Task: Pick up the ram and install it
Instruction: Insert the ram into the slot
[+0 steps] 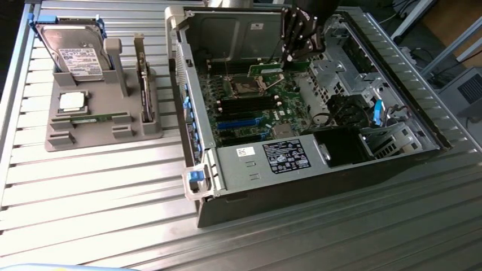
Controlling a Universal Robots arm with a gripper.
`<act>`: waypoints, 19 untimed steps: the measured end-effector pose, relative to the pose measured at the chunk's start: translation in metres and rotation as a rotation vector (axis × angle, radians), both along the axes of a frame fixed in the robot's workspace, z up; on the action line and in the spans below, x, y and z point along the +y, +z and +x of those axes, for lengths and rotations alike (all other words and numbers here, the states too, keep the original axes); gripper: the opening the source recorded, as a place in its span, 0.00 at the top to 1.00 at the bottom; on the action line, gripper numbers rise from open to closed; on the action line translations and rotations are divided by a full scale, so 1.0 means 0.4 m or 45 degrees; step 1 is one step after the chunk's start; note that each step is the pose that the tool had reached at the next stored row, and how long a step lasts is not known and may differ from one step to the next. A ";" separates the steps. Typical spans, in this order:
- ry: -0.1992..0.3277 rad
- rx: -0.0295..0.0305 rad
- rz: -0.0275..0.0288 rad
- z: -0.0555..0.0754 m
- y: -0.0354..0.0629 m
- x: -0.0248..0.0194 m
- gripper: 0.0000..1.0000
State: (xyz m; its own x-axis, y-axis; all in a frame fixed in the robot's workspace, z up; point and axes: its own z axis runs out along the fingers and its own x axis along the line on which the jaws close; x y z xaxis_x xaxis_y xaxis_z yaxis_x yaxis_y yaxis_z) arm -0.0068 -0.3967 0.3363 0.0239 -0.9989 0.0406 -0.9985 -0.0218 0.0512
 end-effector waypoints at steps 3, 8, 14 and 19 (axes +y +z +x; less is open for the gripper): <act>0.000 0.0000 -0.0006 -0.010 -0.009 0.003 0.87; 0.000 0.0001 -0.0014 -0.037 -0.031 0.011 0.87; -0.001 0.0000 -0.0015 -0.067 -0.058 0.013 0.87; -0.011 -0.0001 -0.0019 -0.075 -0.079 0.012 0.87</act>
State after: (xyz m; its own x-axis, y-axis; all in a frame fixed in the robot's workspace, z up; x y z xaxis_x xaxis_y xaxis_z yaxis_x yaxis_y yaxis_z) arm -0.0367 -0.3920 0.3049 0.0152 -0.9990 0.0421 -0.9986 -0.0130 0.0512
